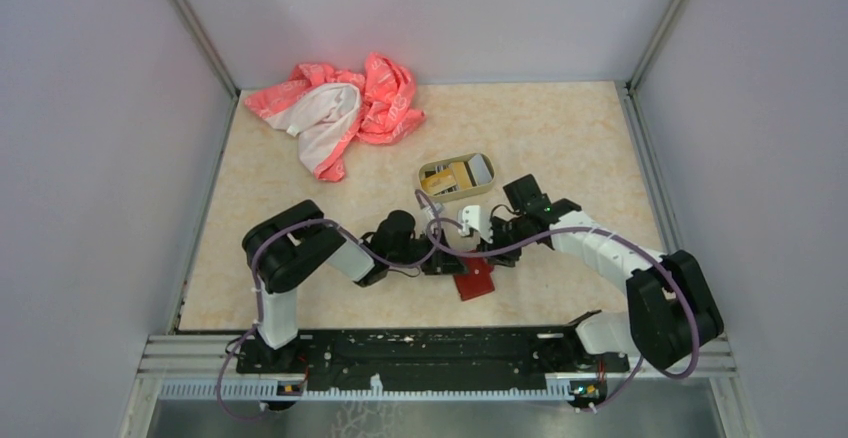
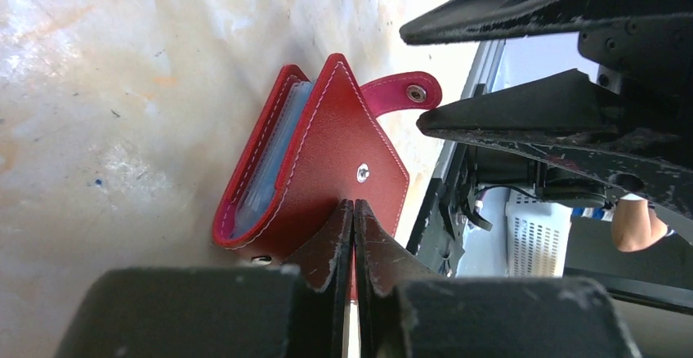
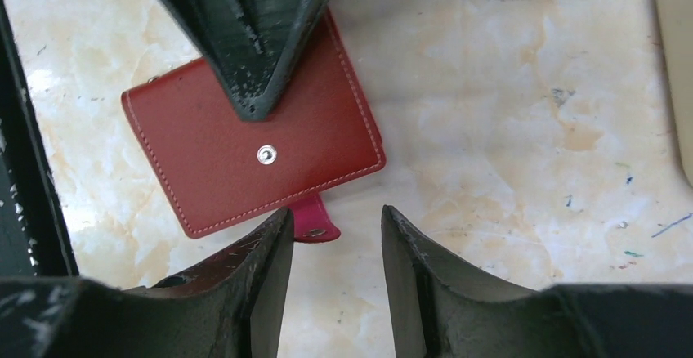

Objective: Put the credit cards into the card holder
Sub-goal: Close the card holder at the center of the board.

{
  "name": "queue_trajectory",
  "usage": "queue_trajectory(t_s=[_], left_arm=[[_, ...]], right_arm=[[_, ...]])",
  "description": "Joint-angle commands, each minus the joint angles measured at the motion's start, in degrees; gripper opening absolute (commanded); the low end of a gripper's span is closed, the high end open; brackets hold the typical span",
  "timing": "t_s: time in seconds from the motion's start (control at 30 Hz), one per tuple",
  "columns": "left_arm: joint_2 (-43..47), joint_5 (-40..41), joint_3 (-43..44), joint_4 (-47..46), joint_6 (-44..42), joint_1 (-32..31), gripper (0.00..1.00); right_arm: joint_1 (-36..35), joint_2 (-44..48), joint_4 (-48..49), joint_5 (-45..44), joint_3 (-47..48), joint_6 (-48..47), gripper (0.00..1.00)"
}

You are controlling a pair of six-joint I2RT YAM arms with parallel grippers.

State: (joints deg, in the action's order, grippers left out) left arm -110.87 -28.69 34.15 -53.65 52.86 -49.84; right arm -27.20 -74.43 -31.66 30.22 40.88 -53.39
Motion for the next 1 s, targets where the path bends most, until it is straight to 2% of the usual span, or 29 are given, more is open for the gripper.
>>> queue_trajectory(t_s=[0.0,0.53,0.8,0.97], left_arm=[[0.3,6.6,0.4,8.4,-1.1,-0.8,0.08],[3.0,24.2,-2.6,5.0,7.1,-6.0,0.00],[3.5,28.1,-2.0,4.3,7.0,-8.4,0.00],[2.6,28.1,-1.1,3.6,6.9,-8.7,0.00]], right_arm=[[0.8,-1.2,1.2,-1.0,4.1,5.2,0.45],[2.1,-8.9,-5.2,-4.0,10.3,12.2,0.45],[2.5,-10.2,-10.8,-5.1,13.5,14.9,0.45],[2.5,-10.2,-10.2,-5.7,12.1,16.2,0.39]])
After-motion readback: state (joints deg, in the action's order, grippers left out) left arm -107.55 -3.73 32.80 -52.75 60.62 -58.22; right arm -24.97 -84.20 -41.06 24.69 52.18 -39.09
